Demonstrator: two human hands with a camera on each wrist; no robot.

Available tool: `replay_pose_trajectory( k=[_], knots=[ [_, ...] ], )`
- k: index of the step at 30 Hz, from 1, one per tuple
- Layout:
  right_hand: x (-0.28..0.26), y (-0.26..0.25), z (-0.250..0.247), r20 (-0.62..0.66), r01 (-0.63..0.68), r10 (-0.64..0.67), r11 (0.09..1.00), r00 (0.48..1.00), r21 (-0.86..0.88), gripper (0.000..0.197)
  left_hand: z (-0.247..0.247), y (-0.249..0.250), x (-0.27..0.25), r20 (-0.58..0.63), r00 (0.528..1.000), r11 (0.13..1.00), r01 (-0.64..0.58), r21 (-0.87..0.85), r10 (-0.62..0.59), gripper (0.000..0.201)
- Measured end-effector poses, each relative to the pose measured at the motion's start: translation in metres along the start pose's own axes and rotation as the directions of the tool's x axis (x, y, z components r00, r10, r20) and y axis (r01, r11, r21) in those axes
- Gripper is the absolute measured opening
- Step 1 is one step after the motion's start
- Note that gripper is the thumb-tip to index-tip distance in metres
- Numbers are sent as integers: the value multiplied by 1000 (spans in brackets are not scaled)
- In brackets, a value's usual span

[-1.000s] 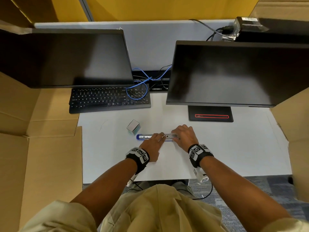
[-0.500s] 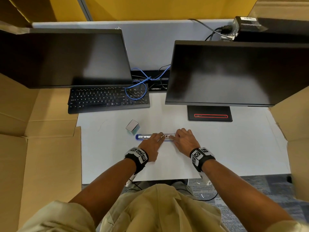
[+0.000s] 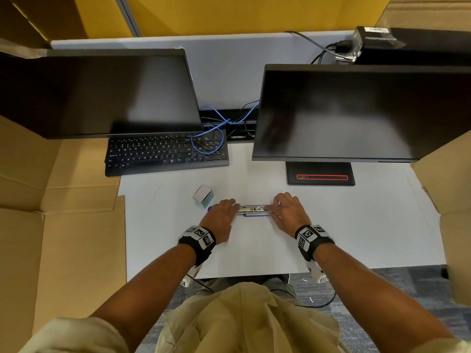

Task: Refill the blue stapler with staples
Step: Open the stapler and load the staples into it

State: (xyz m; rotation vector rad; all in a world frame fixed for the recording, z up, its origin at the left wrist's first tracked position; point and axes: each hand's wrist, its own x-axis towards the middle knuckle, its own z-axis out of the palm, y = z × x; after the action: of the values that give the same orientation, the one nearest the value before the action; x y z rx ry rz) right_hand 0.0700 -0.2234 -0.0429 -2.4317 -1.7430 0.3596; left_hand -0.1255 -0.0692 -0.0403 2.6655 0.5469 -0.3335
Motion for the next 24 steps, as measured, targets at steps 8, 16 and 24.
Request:
replay_pose_trajectory(
  k=[8,16,24],
  knots=[
    [-2,3,0,5,-18,18,1000,1000,-15,25,5,-16,-10,31,999,991,-47,126,43,77],
    [-8,19,2,39,-150,146,975,989,166,32,-1,-17,-13,-10,995,992,99,73,-99,75],
    [5,8,-2,81,-170,159,975,984,147,13,-10,-11,-3,116,977,968,156,196,-181,45]
  ],
)
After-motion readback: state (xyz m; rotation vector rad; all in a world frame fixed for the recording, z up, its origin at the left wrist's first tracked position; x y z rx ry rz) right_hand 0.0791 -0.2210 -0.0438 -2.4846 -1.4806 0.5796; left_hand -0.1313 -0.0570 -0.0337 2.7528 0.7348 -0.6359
